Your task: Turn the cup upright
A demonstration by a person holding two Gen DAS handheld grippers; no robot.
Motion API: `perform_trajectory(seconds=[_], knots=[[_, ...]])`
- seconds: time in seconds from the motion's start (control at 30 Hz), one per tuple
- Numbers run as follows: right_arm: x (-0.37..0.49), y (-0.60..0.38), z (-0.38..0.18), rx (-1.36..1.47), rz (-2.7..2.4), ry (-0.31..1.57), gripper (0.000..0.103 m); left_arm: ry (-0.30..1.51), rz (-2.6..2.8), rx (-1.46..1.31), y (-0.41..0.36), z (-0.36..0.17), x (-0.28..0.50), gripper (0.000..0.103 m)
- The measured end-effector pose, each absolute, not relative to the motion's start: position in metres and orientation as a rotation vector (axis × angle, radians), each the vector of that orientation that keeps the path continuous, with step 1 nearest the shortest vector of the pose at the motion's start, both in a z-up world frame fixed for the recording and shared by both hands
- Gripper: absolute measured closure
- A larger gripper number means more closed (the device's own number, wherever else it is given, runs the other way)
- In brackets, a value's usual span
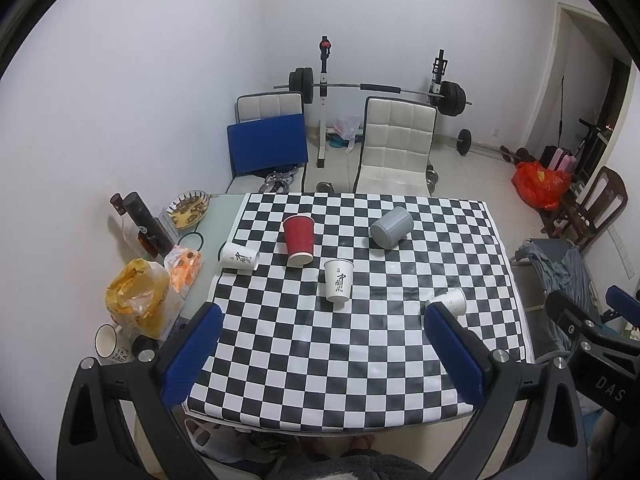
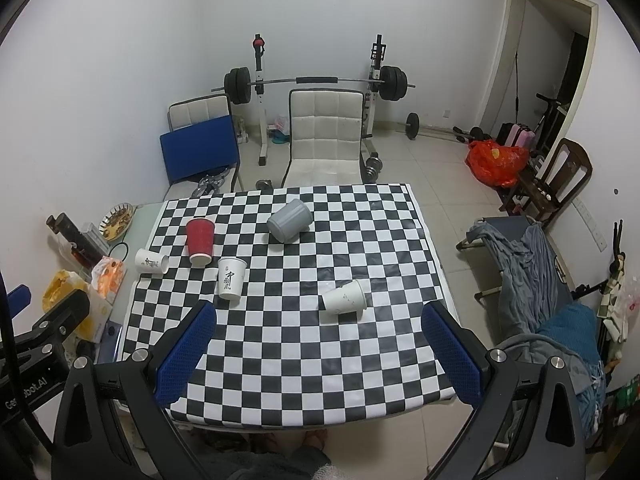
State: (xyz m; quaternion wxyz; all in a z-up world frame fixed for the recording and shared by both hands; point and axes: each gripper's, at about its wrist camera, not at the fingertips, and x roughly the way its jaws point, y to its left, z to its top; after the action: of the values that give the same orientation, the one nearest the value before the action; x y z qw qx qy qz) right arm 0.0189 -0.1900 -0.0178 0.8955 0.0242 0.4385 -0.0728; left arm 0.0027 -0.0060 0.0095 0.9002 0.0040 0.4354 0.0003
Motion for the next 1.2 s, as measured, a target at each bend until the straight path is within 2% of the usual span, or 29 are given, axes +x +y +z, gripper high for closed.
perform_trajectory(seconds=[1.2], knots=[[0.0222, -0.1857, -0.0114, 0.050, -0.150, 0.901, 0.000, 0.893, -0.003, 0.002, -0.0069, 0.0149, 0.0013, 0.000]])
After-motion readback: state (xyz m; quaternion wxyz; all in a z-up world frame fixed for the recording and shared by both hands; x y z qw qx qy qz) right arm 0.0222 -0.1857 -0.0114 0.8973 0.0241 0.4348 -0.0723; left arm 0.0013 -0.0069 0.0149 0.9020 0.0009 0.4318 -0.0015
